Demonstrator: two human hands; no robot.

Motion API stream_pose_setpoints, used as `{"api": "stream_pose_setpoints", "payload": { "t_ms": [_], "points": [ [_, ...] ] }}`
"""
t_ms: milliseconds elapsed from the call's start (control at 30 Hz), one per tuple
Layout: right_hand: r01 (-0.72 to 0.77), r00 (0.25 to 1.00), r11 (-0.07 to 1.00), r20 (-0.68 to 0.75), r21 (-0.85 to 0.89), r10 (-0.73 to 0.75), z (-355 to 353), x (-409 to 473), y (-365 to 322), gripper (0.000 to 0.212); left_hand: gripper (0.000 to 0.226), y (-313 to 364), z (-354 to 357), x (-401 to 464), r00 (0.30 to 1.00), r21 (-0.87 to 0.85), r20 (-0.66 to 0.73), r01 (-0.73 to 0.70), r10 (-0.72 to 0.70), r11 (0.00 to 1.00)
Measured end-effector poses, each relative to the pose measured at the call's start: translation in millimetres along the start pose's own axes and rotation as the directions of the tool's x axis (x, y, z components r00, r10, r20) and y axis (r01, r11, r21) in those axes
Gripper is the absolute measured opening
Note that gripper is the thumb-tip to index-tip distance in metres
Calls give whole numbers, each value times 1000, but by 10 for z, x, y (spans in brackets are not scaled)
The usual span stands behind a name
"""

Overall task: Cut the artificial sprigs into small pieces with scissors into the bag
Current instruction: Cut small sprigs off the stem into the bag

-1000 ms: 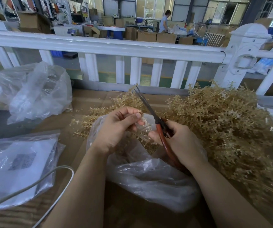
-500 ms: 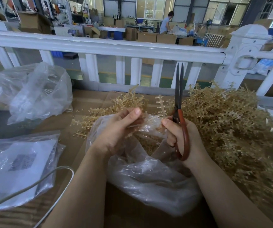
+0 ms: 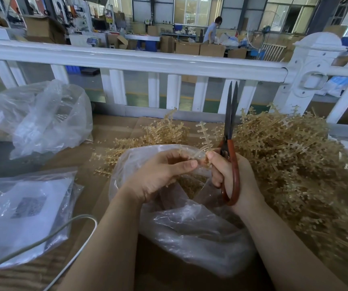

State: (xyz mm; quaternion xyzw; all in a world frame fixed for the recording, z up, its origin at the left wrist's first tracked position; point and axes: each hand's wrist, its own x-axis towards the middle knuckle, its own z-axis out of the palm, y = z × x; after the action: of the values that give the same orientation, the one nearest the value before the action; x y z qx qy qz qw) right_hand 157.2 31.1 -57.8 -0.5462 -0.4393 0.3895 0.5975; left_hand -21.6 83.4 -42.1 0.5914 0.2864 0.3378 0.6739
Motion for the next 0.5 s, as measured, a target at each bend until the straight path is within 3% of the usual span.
{"api": "stream_pose_setpoints", "payload": {
  "t_ms": [167,300,400,500],
  "points": [
    [20,997,995,77,96,-28,29,-16,-37,30,2,55,20,13,989,-36,-75,-130,127,991],
    [-14,991,992,137,128,-4,46,-51,-115,32,14,61,25,26,972,11,-178,-156,155,988],
    [-56,995,991,88,120,46,77,-63,-134,39,17,66,30,24,977,41,-149,-145,149,989],
    [-77,995,990,72,118,69,90,-62,-132,24,15,64,31,22,978,43,-133,-155,159,987]
  ]
}}
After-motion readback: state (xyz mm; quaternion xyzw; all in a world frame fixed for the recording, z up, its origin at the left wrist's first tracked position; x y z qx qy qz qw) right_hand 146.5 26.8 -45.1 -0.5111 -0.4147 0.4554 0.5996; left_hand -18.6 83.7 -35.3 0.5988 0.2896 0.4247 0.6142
